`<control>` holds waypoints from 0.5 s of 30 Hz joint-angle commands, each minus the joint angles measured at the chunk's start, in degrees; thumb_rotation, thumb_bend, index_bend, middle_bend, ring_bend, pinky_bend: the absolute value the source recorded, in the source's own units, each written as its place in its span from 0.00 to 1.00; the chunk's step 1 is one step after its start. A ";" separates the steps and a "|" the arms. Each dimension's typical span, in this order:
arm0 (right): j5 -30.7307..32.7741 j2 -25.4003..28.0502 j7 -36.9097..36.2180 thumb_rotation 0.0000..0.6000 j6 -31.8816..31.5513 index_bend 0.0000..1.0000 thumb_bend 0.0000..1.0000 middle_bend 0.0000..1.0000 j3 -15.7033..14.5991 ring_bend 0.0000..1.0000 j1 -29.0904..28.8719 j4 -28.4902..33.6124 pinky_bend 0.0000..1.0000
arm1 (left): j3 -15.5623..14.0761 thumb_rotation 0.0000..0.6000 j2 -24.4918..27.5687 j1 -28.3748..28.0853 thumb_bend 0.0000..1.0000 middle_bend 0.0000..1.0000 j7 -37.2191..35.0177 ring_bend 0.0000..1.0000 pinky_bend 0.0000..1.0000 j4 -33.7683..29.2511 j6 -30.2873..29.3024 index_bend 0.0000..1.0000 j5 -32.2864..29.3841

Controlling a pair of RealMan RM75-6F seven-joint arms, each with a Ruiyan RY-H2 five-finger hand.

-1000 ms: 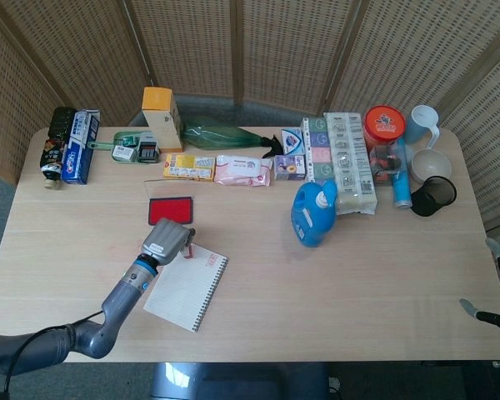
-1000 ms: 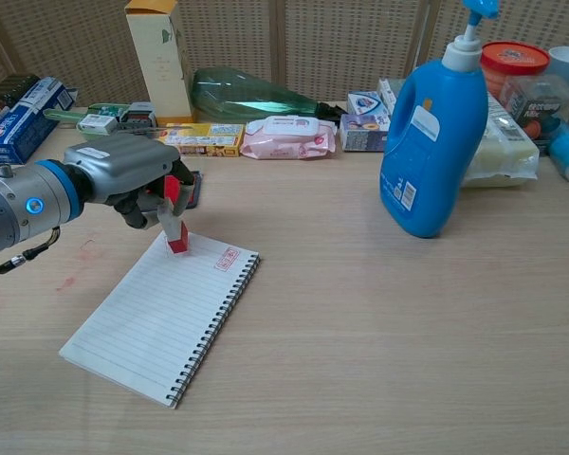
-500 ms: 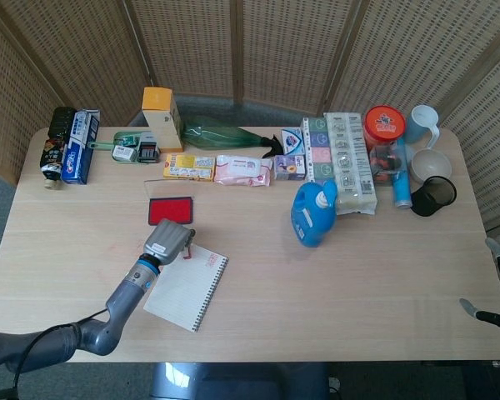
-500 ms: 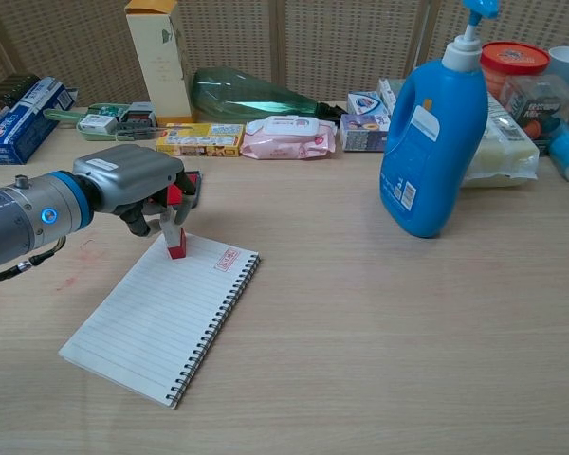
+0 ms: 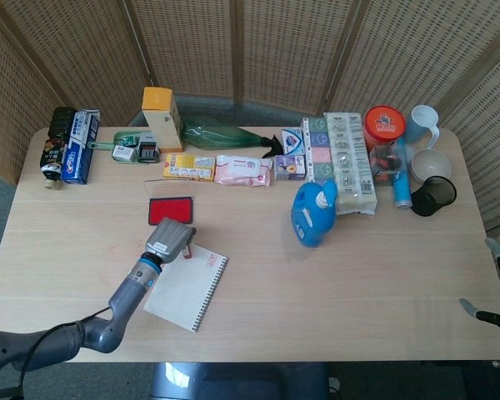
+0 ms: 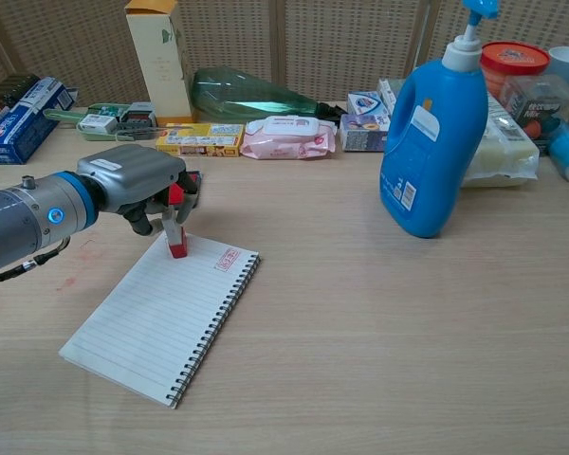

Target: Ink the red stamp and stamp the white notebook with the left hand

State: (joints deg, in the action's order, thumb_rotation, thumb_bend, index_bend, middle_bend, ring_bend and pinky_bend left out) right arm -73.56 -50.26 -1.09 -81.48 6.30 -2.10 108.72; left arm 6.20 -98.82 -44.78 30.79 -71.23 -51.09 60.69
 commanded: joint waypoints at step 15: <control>-0.61 -0.24 0.75 1.00 -0.02 0.06 0.08 0.02 -0.33 0.00 -0.06 0.32 0.00 | 4.24 1.00 12.72 1.81 0.40 1.00 -1.67 1.00 1.00 -14.21 -7.26 0.60 2.06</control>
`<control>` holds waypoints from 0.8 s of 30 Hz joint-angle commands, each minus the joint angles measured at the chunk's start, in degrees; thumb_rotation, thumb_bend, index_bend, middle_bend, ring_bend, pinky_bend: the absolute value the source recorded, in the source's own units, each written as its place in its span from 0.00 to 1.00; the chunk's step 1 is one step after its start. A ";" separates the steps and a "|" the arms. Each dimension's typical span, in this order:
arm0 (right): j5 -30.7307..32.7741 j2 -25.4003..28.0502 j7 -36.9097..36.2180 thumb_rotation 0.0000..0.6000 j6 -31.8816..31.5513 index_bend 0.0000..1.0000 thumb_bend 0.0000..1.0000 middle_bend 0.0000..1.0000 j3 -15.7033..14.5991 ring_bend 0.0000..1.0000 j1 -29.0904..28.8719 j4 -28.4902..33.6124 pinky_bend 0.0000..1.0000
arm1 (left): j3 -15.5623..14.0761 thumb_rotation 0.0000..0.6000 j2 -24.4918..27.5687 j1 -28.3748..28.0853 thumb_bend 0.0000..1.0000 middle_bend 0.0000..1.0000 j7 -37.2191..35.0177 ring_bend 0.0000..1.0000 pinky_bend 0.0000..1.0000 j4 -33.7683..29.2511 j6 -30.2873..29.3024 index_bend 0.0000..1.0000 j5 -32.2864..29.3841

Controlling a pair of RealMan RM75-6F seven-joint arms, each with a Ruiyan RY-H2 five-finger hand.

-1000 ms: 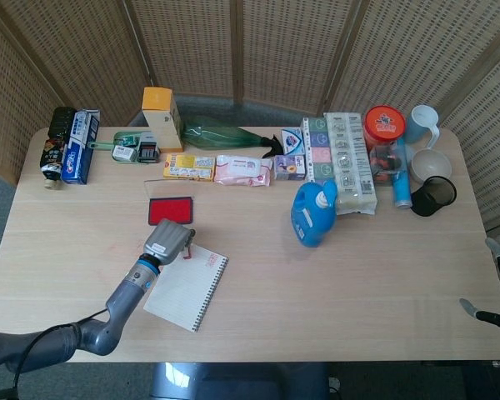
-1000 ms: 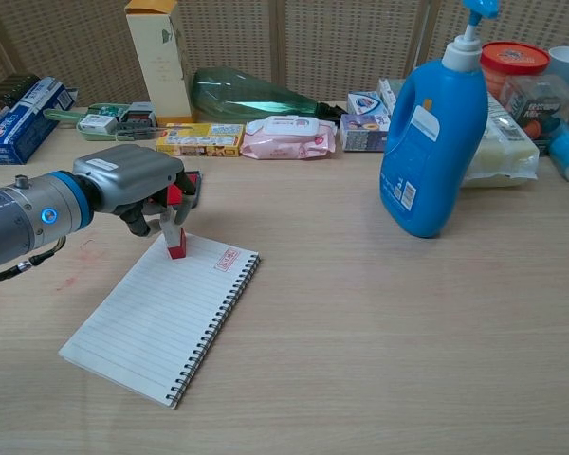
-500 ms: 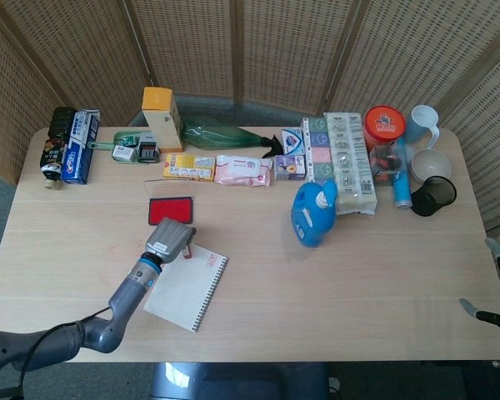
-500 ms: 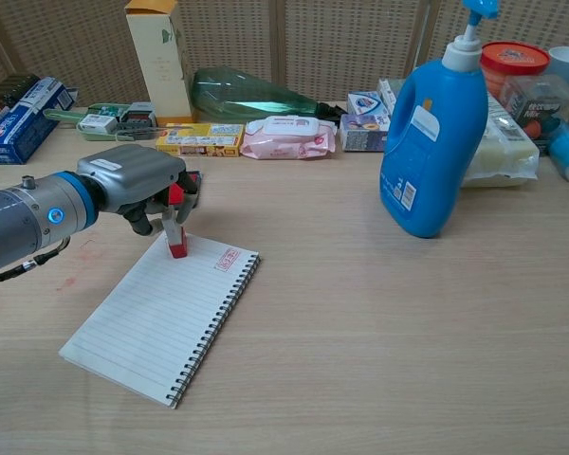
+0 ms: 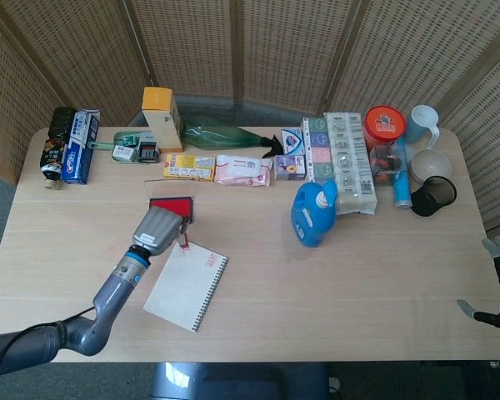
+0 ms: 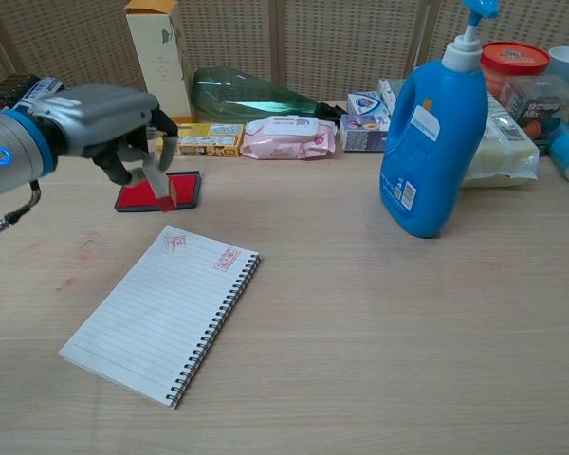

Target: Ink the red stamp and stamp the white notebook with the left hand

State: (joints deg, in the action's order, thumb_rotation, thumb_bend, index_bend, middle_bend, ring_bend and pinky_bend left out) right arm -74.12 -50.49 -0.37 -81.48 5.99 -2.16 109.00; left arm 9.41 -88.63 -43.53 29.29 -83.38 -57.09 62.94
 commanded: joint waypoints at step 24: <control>-1.35 0.14 0.00 1.00 -0.33 0.06 0.08 0.02 -0.55 0.00 0.20 0.56 0.00 | -4.40 1.00 4.87 6.33 0.39 1.00 -5.64 1.00 1.00 6.25 -1.62 0.60 1.25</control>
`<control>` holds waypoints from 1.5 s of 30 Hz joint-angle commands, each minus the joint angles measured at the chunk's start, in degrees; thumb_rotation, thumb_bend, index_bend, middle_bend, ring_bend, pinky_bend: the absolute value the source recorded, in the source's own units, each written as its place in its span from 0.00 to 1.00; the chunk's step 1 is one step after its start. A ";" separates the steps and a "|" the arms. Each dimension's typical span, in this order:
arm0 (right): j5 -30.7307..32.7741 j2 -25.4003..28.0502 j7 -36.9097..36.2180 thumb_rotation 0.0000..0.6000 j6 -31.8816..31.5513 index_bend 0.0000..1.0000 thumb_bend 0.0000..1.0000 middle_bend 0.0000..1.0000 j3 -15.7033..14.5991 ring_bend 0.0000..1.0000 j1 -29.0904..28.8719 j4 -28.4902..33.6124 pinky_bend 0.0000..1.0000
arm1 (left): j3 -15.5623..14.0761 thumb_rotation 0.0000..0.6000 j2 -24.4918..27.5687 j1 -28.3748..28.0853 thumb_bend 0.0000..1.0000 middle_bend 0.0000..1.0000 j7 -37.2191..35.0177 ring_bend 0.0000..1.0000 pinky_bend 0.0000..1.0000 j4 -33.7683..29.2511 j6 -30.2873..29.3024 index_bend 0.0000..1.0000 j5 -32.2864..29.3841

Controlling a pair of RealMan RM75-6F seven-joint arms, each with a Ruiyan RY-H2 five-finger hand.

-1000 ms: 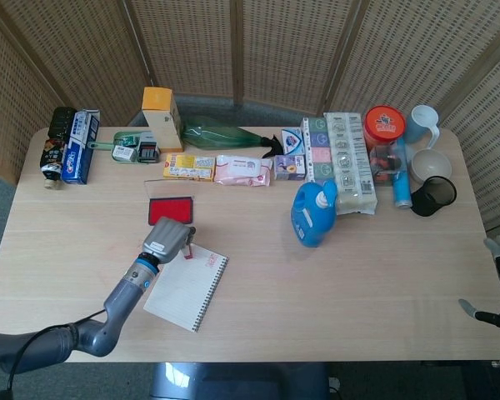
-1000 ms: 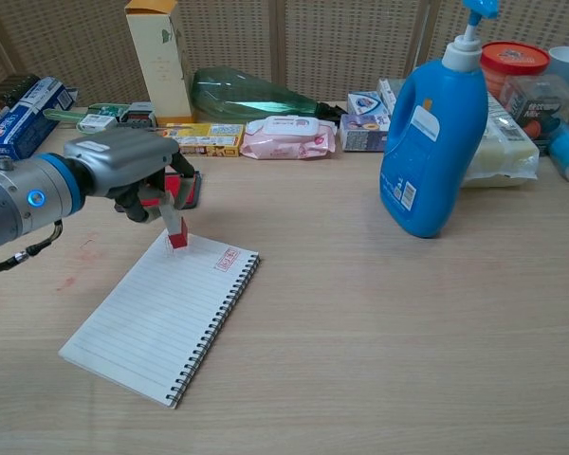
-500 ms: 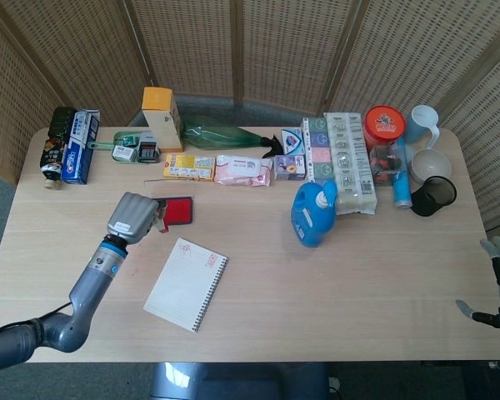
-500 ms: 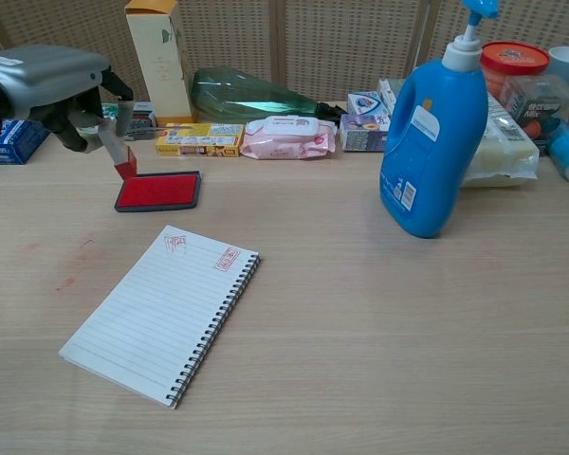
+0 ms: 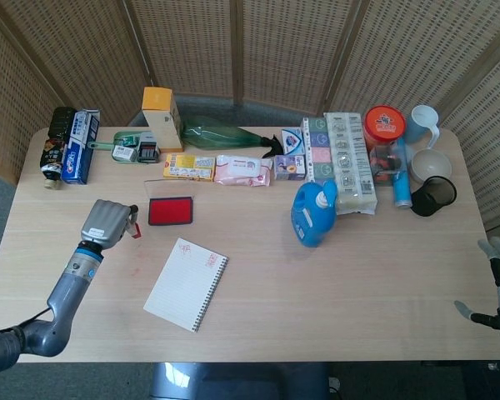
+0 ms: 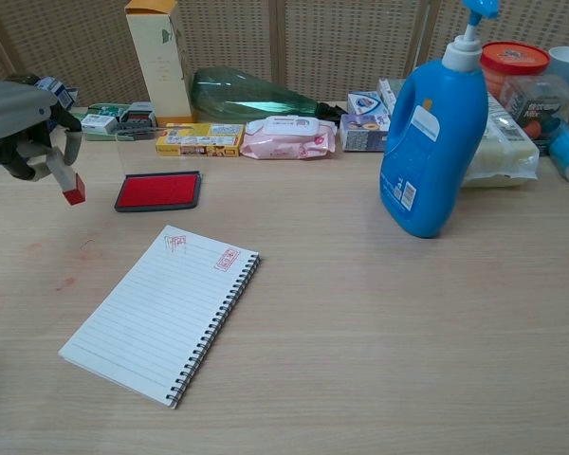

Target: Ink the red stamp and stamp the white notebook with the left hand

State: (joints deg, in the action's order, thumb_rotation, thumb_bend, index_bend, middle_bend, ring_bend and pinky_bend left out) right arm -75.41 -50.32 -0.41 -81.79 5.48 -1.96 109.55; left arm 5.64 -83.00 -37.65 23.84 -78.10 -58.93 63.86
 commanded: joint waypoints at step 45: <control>-0.84 0.17 -0.17 1.00 -0.15 0.06 0.08 0.02 -0.42 0.00 0.12 0.34 0.00 | 0.90 1.00 -6.68 1.77 0.26 1.00 2.61 1.00 1.00 8.57 0.80 0.60 0.41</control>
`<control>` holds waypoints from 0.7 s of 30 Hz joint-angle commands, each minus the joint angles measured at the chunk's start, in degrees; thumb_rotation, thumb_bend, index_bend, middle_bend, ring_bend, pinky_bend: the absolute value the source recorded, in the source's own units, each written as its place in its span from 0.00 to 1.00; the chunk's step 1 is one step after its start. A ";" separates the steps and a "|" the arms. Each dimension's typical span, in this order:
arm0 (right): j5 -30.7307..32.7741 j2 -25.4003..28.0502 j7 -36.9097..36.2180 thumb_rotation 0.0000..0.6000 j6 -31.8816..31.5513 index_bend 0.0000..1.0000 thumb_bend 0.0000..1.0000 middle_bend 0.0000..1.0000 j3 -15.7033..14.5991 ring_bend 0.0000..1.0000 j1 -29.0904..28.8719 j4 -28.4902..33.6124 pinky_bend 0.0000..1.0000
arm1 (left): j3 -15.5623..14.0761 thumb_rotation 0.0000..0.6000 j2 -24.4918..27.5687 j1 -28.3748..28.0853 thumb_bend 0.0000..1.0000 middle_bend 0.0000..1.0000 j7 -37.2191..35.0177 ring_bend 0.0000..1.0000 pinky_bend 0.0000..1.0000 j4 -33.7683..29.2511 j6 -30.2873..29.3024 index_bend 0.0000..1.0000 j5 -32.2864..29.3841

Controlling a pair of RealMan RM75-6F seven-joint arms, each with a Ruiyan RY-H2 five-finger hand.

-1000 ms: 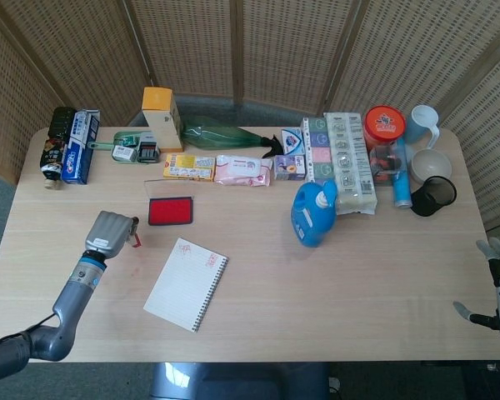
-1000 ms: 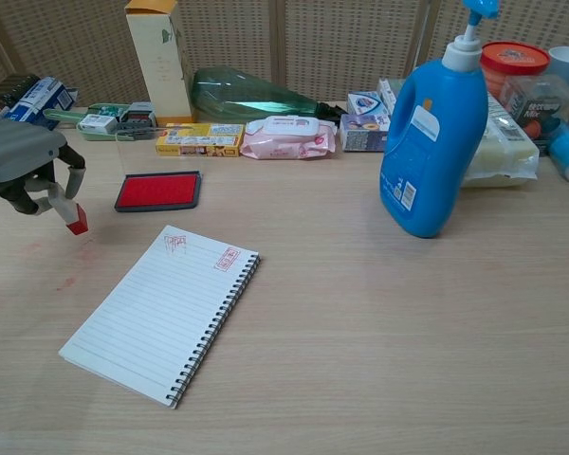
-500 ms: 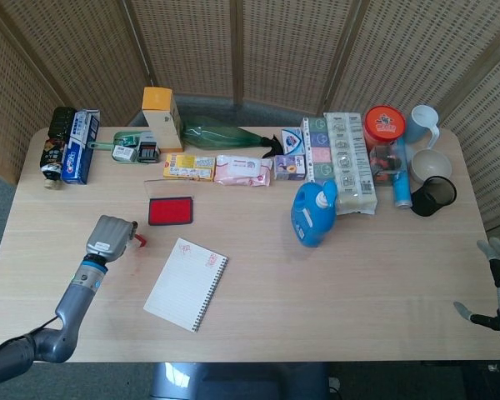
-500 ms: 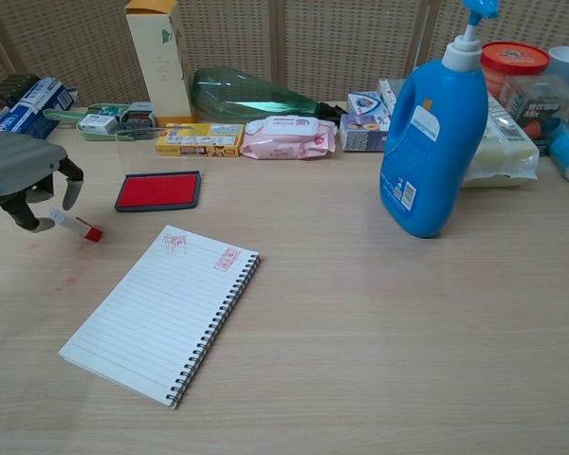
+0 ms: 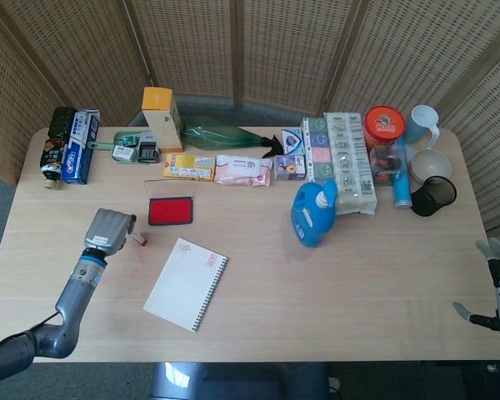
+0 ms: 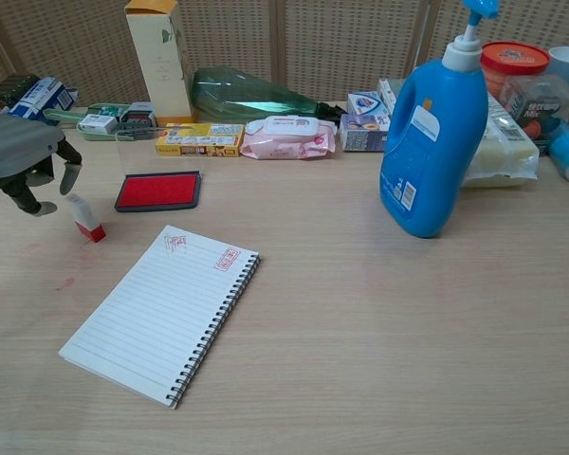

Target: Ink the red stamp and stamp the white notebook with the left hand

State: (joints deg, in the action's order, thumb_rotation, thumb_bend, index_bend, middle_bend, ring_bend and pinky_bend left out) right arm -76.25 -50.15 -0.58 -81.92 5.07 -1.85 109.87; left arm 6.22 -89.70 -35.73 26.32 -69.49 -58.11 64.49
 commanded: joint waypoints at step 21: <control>-1.60 1.29 -2.84 1.00 -1.59 0.06 0.08 0.02 -0.13 0.00 0.98 0.42 0.00 | -1.76 1.00 19.53 9.36 0.17 0.28 -6.97 0.34 0.58 -26.32 -12.56 0.34 7.17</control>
State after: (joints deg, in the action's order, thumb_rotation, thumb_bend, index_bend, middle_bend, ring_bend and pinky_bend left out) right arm -77.74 -48.96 -3.25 -83.41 4.95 -0.96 110.32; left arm 6.21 -74.49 -29.09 19.39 -90.77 -69.09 71.15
